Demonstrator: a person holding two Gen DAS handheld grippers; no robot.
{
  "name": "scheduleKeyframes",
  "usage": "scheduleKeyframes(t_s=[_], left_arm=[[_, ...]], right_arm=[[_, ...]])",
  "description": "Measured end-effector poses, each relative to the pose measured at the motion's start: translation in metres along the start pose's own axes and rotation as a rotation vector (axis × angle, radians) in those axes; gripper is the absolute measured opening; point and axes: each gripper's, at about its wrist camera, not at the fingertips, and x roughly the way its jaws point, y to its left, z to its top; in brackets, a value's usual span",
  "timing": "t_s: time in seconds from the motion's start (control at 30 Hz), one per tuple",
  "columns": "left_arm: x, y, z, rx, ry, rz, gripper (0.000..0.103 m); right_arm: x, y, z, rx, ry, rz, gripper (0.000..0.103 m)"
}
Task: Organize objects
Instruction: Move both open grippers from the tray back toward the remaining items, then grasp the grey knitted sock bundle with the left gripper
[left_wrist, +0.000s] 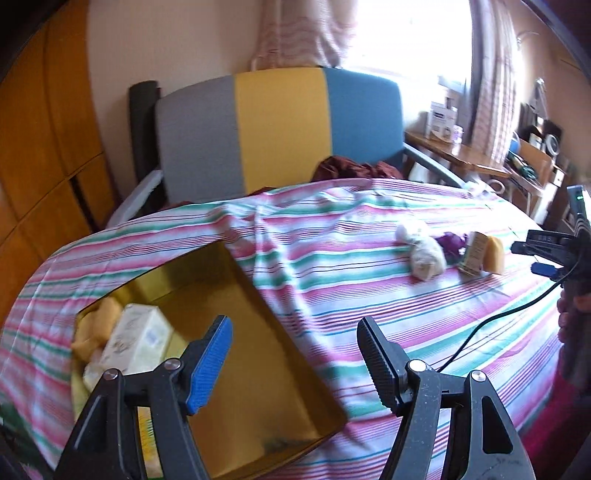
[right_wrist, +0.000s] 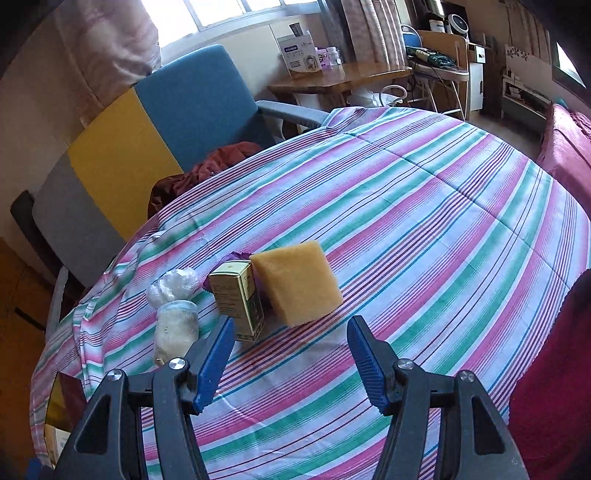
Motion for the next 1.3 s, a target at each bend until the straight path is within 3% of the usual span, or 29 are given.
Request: scheduleKeyframes(t_s=[0.23,0.7,1.1,1.13,1.2,1.3], left_arm=[[0.035,-0.045,0.023,0.035,0.042,-0.089,0.070],[0.128,-0.129,0.065,0.130,0.111,-0.199,0.068],[0.208,-0.187,0.078,0.221,0.175,-0.191,0.072],[0.214,-0.187,0.078,0.220,0.182,-0.195,0.066],[0.215,-0.182,0.076,0.179,0.205,-0.274,0.051],[0.198,-0.175,0.065,0.180,0.176,-0.249,0.048]], right_arm=[[0.000,-0.014,0.003,0.062,0.011,0.039,0.064],[0.010,-0.024,0.006,0.124,0.050,0.091,0.064],[0.020,-0.025,0.006,0.137,0.088,0.092,0.064],[0.021,-0.025,0.006,0.137,0.089,0.090,0.064],[0.021,-0.026,0.006,0.140,0.092,0.088,0.064],[0.023,-0.026,0.007,0.143,0.094,0.085,0.064]])
